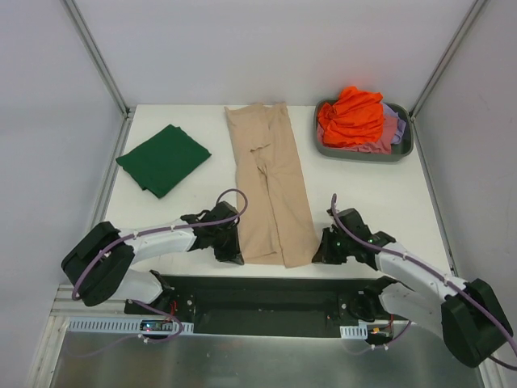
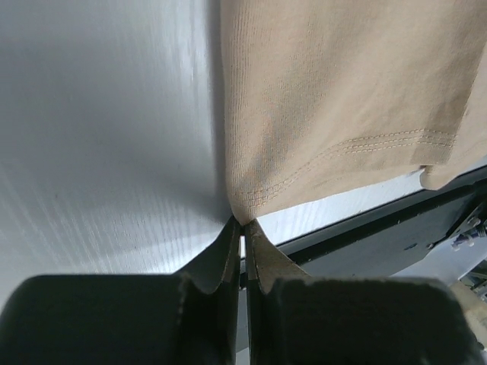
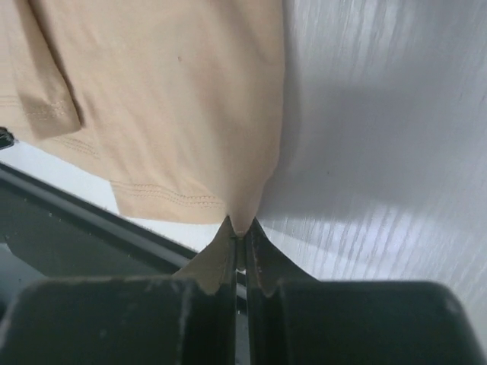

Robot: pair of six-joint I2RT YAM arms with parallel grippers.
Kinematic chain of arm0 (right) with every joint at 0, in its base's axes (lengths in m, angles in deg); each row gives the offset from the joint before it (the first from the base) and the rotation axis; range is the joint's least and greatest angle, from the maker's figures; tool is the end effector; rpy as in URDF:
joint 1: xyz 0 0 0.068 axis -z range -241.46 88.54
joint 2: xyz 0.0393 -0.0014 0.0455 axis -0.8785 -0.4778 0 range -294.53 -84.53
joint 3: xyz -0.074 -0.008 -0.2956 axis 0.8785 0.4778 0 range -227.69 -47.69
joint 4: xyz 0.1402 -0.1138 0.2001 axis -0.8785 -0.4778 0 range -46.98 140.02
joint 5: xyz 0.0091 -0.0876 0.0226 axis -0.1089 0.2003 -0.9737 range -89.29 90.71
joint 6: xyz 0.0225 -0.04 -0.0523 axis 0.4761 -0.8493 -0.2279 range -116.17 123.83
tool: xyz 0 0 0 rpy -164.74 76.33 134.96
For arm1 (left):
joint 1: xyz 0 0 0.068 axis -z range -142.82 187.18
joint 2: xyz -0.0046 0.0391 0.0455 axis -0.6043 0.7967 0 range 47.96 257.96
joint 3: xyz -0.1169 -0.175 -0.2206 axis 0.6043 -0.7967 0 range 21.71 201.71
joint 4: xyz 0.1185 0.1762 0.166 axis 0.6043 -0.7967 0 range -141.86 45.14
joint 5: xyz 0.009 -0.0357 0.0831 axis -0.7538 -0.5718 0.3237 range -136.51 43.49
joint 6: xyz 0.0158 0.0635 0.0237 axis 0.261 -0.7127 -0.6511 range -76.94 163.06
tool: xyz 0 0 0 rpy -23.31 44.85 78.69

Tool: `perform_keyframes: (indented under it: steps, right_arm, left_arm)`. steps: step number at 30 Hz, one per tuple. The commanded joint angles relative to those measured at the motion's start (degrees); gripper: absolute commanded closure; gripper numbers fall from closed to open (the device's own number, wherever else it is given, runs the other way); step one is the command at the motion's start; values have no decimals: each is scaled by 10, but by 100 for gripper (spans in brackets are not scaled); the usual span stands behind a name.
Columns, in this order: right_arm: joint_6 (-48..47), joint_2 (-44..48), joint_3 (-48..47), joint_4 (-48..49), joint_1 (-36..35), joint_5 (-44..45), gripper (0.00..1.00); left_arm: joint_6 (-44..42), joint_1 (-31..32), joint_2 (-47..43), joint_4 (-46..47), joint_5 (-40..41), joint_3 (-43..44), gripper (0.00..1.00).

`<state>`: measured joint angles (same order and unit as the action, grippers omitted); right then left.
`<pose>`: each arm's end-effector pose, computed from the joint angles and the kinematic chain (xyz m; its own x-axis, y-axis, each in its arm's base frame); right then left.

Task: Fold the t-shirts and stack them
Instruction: Grab the bottom of the folded rectangular tshirt with both arms, then fold the folded rectangular tshirt in 1/3 of the way

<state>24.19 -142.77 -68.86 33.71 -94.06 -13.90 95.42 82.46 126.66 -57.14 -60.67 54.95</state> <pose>0.1433 0.1085 0.1577 -0.8594 -0.1500 -0.4888 -0.3724 0.8386 0.3974 0.1669 -0.1882 0.1572 -0.9817 -0.0998 -0.1623 0.0057 0.8358 -0.5490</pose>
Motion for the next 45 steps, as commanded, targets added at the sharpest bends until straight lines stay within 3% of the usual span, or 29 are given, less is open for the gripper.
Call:
perform_keyframes:
  steps: [1, 7, 13, 18, 23, 35, 45]
  right_arm:
    - [-6, 102, 5, -81, -9, -30, 99]
    - [29, 247, 5, -169, -27, -113, 99]
    - [35, 275, -29, -163, -38, -118, 99]
    - [4, 190, -88, -114, -39, -76, 99]
    - [-23, 90, -170, -62, -40, -4, 99]
    - [-111, -145, -395, -45, -33, 108, 99]
    - [-136, -270, -527, -35, -10, 182, 99]
  left_arm:
    - [18, 25, -51, -35, 6, -44, 100]
    - [44, 83, -146, -35, -37, -67, 100]
    - [57, 95, -216, -35, -37, -72, 100]
    - [42, 91, -220, -39, 14, -29, 100]
    - [25, 25, -196, -43, 43, 5, 100]
    - [-47, -126, -105, -43, 55, 126, 100]
    - [-99, -212, 37, -47, 8, 257, 100]
